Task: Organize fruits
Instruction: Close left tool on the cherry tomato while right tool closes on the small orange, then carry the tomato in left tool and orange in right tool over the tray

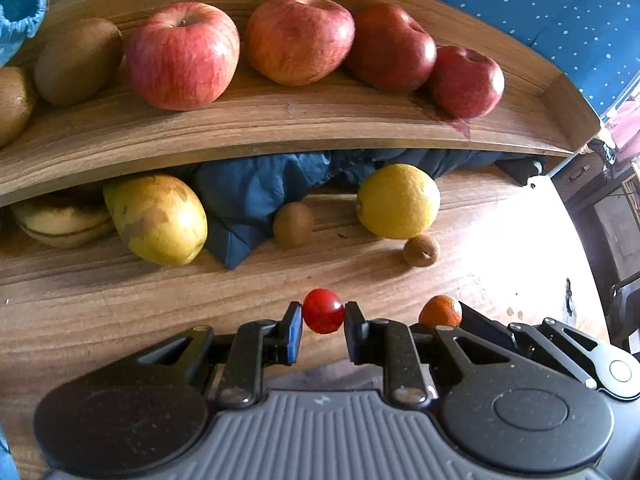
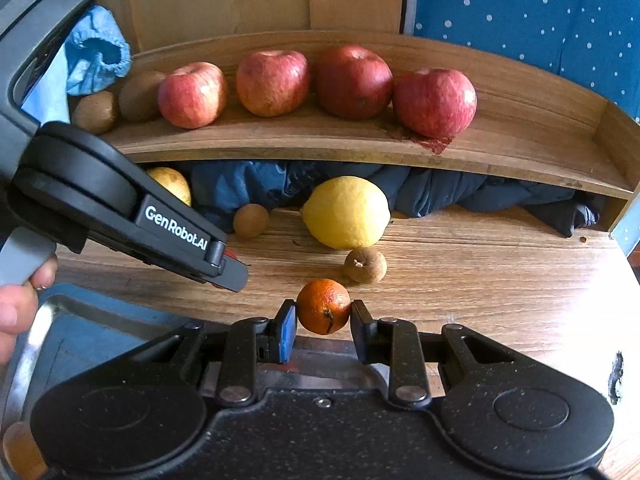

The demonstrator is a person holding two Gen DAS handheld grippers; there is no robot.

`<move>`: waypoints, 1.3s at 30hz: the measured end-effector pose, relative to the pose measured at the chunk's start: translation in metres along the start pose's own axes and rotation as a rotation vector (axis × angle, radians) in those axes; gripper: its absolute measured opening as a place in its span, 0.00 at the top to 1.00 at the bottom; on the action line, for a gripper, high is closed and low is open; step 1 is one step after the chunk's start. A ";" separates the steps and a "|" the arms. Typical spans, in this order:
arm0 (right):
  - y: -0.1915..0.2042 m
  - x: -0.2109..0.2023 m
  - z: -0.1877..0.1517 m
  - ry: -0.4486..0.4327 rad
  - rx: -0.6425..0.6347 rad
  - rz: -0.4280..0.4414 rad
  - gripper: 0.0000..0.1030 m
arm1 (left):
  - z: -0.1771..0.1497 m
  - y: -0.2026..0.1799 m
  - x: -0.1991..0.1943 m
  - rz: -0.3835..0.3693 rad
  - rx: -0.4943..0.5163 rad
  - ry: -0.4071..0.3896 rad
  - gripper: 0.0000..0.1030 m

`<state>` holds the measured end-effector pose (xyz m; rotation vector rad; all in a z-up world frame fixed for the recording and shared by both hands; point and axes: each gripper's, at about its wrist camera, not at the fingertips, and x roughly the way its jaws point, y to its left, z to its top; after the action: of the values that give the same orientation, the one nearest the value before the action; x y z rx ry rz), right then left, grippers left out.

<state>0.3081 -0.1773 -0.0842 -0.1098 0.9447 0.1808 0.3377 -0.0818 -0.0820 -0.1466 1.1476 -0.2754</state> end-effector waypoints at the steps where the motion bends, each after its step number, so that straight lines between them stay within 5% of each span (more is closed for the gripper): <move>1: 0.001 -0.003 -0.001 -0.004 -0.004 0.004 0.70 | -0.002 -0.002 -0.001 0.001 0.001 -0.002 0.76; 39: 0.006 -0.075 -0.082 0.013 -0.088 0.086 0.70 | -0.098 -0.046 -0.036 0.025 0.021 0.031 0.76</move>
<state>0.1986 -0.1937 -0.0709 -0.1522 0.9550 0.3016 0.2279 -0.1131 -0.0787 -0.1103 1.1763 -0.2684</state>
